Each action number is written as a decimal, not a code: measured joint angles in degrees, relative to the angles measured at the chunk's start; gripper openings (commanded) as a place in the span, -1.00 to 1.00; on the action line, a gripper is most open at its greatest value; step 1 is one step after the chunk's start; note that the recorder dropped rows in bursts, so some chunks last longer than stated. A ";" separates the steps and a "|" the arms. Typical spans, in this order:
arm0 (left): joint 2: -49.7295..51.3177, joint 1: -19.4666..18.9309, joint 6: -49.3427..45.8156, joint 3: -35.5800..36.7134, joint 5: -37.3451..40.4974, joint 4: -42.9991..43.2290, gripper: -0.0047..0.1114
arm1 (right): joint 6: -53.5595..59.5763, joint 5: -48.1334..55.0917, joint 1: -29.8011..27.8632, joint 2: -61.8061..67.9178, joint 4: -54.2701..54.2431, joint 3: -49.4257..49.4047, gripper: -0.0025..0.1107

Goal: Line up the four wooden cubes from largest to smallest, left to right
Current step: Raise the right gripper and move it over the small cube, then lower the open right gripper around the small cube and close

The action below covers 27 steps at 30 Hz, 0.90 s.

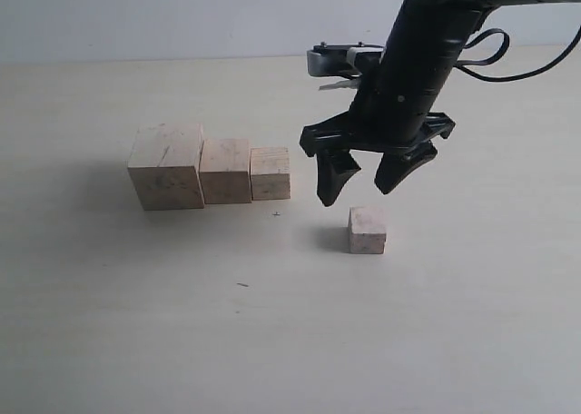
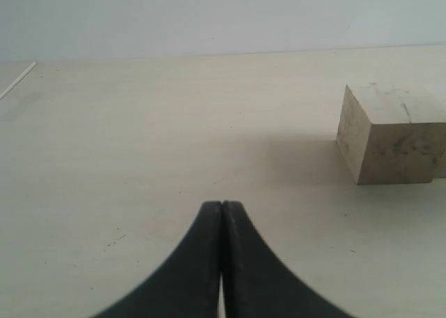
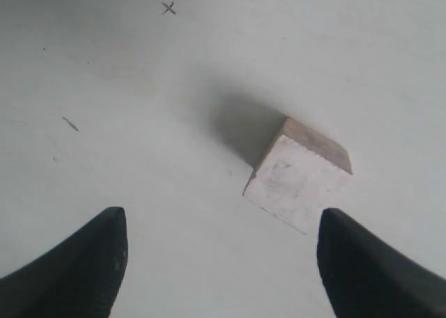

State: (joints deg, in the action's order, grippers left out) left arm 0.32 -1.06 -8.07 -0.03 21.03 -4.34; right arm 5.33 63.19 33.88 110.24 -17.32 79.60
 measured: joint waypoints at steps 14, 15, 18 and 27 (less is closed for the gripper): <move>0.00 0.00 0.00 0.00 0.00 0.00 -0.92 | -14.65 -8.65 0.00 -1.55 -0.52 -10.20 0.30; 0.00 0.00 0.00 0.00 0.00 0.00 -0.92 | -15.53 -8.98 0.00 -1.82 -0.62 -10.20 0.30; 0.00 0.00 0.00 0.00 0.00 0.00 -0.92 | -20.15 -10.78 0.00 -2.18 -0.74 -10.20 0.30; 0.00 0.00 0.00 0.00 0.00 0.00 -0.92 | -21.38 -11.03 0.00 -2.18 -0.74 -10.20 0.30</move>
State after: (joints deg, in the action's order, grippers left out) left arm 0.32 -1.06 -8.07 -0.03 21.03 -4.34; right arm -16.06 52.17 33.88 108.05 -18.06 69.40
